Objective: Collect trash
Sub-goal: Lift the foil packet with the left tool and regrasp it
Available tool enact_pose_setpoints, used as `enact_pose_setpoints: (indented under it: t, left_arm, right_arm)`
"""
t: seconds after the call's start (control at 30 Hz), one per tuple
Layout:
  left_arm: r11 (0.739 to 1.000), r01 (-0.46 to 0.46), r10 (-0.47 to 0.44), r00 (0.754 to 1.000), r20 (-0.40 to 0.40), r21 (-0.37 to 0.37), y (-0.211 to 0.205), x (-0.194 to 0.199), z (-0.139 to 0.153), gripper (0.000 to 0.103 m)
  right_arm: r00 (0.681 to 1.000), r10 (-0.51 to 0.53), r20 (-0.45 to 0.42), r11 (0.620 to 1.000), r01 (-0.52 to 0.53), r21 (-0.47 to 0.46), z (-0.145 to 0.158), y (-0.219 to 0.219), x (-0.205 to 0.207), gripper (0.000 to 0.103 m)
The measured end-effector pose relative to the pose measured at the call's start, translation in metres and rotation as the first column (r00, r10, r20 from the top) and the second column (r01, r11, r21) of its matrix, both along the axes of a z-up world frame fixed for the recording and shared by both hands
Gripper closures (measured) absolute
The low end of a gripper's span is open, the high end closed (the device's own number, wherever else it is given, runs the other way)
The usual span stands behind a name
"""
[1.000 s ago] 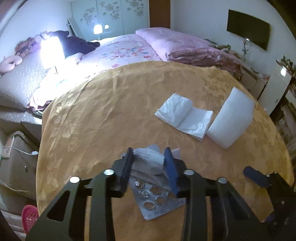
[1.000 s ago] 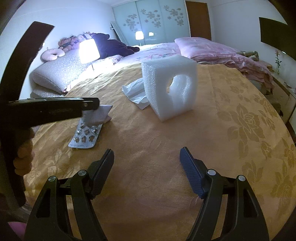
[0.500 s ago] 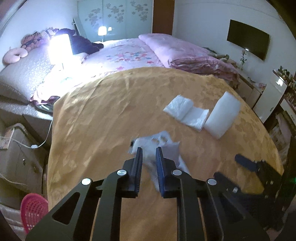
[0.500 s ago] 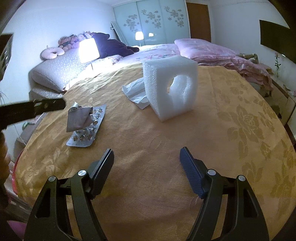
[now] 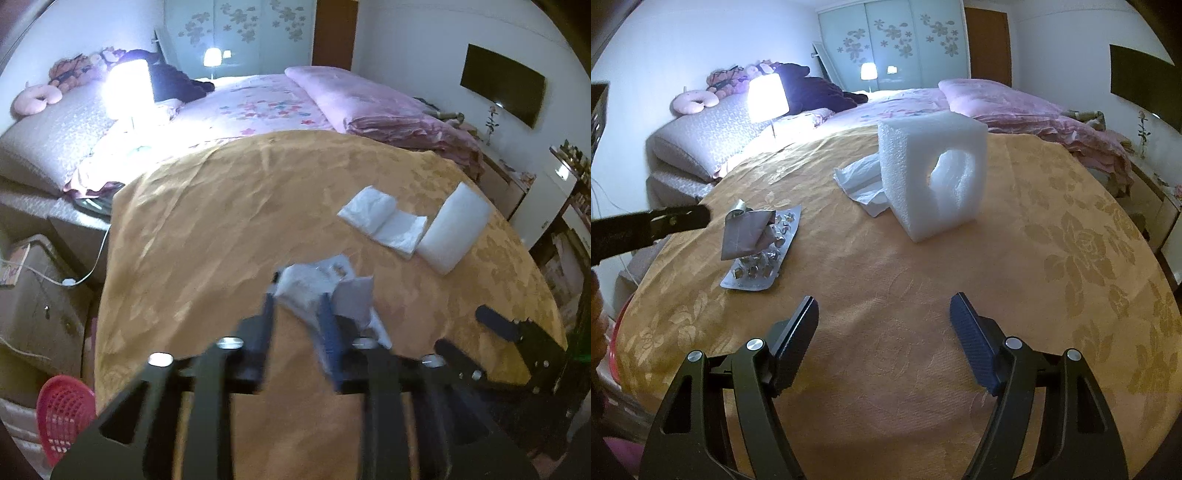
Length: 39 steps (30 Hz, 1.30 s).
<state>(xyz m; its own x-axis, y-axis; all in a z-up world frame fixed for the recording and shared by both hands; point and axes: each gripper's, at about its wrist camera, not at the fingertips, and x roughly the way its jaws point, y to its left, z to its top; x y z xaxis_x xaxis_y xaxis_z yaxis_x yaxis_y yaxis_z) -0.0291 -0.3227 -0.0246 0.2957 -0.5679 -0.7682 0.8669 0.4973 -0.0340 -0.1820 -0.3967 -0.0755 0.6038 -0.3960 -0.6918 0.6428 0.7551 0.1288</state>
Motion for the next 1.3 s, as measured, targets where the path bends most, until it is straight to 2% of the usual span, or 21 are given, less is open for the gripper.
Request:
enact_pose_setpoints:
  t: [0.17, 0.37, 0.43, 0.47, 0.63, 0.67, 0.7, 0.97, 1.0, 1.07, 1.3]
  left_arm:
    - [1.000, 0.007, -0.007, 1.000, 0.014, 0.002, -0.022, -0.006, 0.001, 0.050]
    - [0.999, 0.005, -0.006, 1.000, 0.009, 0.038, -0.039, -0.002, -0.009, 0.051]
    - [0.999, 0.008, -0.008, 1.000, 0.000, 0.048, -0.041, 0.000, -0.013, 0.058]
    - [0.998, 0.008, -0.008, 1.000, -0.002, 0.055, -0.041, 0.001, -0.016, 0.067]
    - [1.000, 0.004, -0.004, 1.000, -0.012, 0.026, -0.029, 0.005, -0.015, 0.077]
    - [1.000, 0.006, -0.006, 1.000, -0.011, 0.021, -0.026, 0.005, -0.014, 0.086]
    - [1.000, 0.009, -0.008, 1.000, -0.009, 0.022, -0.025, 0.005, -0.014, 0.088]
    - [1.000, 0.000, -0.001, 0.999, -0.038, -0.019, -0.002, 0.012, -0.013, 0.089]
    - [1.000, -0.002, 0.001, 0.999, -0.038, -0.023, 0.001, 0.012, -0.012, 0.089]
    - [1.000, -0.010, 0.009, 0.999, -0.040, -0.026, 0.008, 0.016, -0.012, 0.089]
    - [0.997, -0.067, 0.066, 0.996, -0.055, -0.024, 0.036, 0.033, -0.017, 0.089]
  right_arm:
    - [1.000, 0.003, 0.004, 1.000, -0.003, 0.002, 0.000, -0.001, -0.002, 0.032]
    - [1.000, 0.007, 0.009, 1.000, -0.007, 0.006, 0.000, -0.001, -0.003, 0.032]
    - [1.000, 0.008, 0.010, 1.000, -0.008, 0.007, 0.000, -0.001, -0.003, 0.032]
    - [1.000, 0.008, 0.010, 1.000, -0.008, 0.008, 0.000, -0.001, -0.003, 0.032]
    - [1.000, 0.006, 0.009, 1.000, -0.006, 0.007, 0.000, -0.002, -0.002, 0.032]
    - [1.000, 0.007, 0.010, 1.000, -0.007, 0.008, 0.000, -0.002, -0.002, 0.032]
    - [1.000, 0.006, 0.009, 1.000, -0.006, 0.007, 0.000, -0.002, -0.002, 0.032]
    - [1.000, 0.013, 0.020, 1.000, -0.013, 0.025, 0.000, -0.002, -0.002, 0.032]
    - [0.998, 0.041, 0.048, 0.997, -0.044, 0.065, 0.001, -0.002, 0.000, 0.032]
    - [0.997, 0.057, 0.059, 0.995, -0.061, 0.077, 0.002, 0.000, 0.002, 0.032]
    - [0.980, 0.192, 0.043, 0.981, -0.193, 0.019, 0.011, 0.027, 0.038, 0.032]
